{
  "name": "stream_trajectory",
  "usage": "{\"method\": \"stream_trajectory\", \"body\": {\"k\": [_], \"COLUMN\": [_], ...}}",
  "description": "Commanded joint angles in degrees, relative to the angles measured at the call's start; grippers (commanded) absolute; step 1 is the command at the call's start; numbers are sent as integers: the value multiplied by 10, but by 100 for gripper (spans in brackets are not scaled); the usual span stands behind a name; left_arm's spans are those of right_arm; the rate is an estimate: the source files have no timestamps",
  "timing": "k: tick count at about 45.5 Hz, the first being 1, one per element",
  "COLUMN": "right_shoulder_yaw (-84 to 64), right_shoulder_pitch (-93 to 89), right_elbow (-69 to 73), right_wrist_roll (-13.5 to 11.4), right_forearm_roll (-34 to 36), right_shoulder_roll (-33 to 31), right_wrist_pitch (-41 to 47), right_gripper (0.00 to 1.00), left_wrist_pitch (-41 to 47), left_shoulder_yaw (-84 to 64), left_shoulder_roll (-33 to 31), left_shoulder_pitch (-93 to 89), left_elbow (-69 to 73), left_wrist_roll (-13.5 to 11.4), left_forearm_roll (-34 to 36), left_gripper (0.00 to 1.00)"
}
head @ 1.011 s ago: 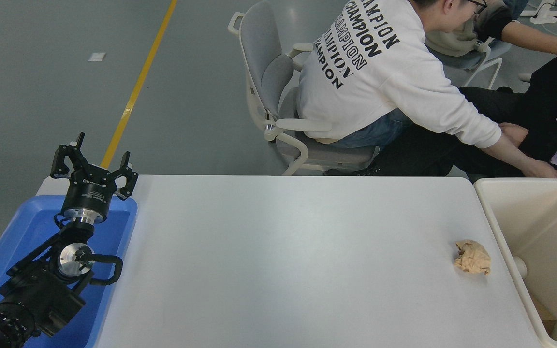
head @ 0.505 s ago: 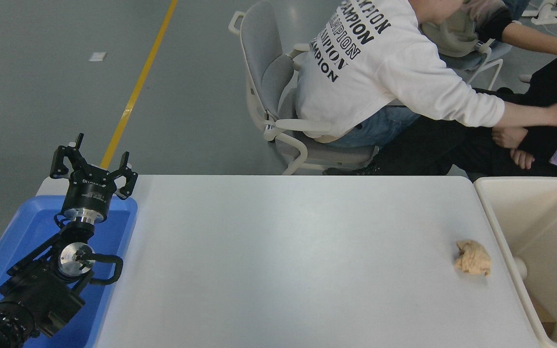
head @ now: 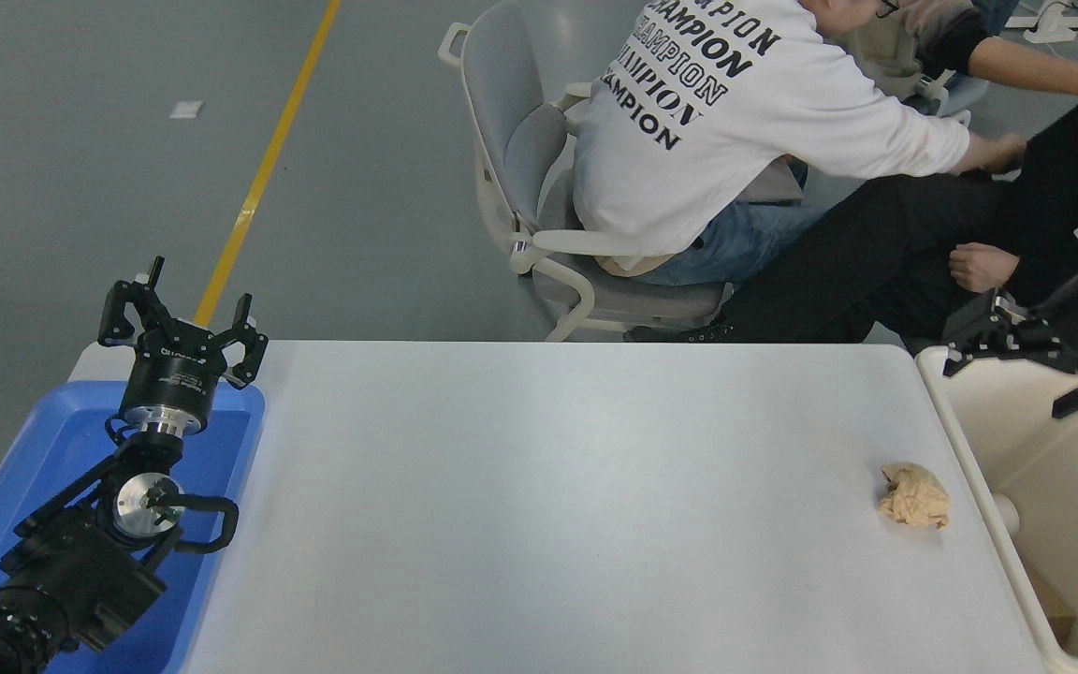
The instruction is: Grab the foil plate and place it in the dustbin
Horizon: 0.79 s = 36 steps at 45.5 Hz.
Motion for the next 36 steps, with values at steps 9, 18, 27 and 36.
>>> {"method": "stream_trajectory", "body": {"k": [9,18,27,36], "right_shoulder_yaw": [52,57,63,65], "right_shoulder_pitch": [129,120,116,125], "right_elbow": [73,71,71,71], "right_wrist_roll": [1,1,1,1], "right_forearm_roll": [7,11,11,12], "right_shoulder_roll": [75,80,75,74], "right_wrist_pitch": [26,26,26,26], "right_gripper": [100,100,100,100], "left_wrist_pitch": [1,1,1,0], "left_shoulder_yaw": [0,0,0,0], "left_shoulder_roll": [0,0,0,0], "left_shoulder_pitch": [0,0,0,0], "left_elbow": [0,0,0,0], "left_wrist_roll": [0,0,0,0], "left_forearm_roll": [1,1,1,1], "left_gripper": [99,99,99,99]}}
